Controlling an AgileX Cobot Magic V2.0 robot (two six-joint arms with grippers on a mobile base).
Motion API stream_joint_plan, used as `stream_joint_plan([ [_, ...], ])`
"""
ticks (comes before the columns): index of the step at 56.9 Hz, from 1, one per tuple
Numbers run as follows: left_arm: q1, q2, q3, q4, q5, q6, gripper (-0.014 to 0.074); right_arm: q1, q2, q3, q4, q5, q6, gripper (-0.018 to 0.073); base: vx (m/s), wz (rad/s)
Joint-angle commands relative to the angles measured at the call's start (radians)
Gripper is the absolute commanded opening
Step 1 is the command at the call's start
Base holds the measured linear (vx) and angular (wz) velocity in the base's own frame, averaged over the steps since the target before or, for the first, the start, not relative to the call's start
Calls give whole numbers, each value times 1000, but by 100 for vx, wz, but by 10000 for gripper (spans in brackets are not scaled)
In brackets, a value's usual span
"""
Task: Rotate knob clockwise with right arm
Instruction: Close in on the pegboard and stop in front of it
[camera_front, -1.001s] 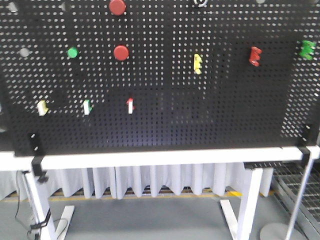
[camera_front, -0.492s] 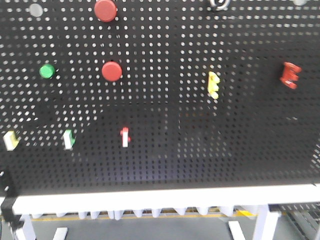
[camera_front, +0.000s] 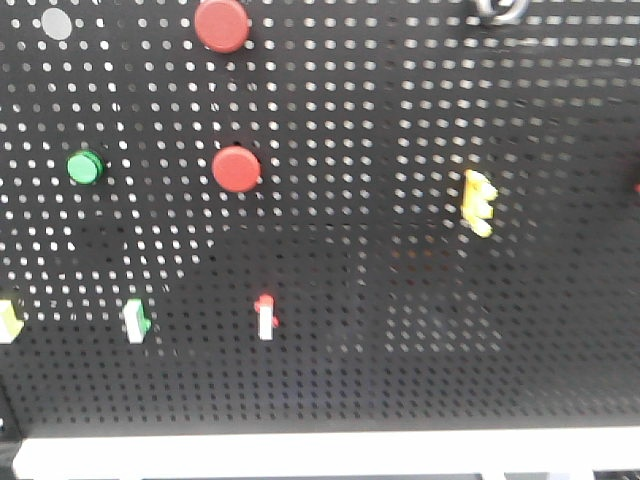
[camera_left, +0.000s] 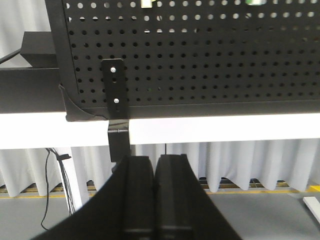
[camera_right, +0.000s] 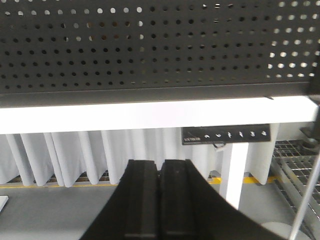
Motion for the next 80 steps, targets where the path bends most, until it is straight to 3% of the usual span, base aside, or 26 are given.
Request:
stream_joint_plan([
  [1,-10,-9,26,-7,-81,0,-6,1,-7,14,-4,-81,-4,-8,10,6],
  [34,-10,-9,26,-7,-81,0,-6,1,-7,14,-4,-119,-3,-8,4,2],
  [51,-10,-9,26,-7,-81,0,-6,1,-7,-3,4,-366,2,-8,0,0],
  [59,-10,-9,26,-7,-81,0,-6,2,-4,-146,0,-431,-6,-6,0,0],
  [80,-10,-9,26,-7,-81,0,-6,2,237,-591,0,-294,-15,11,0,0],
])
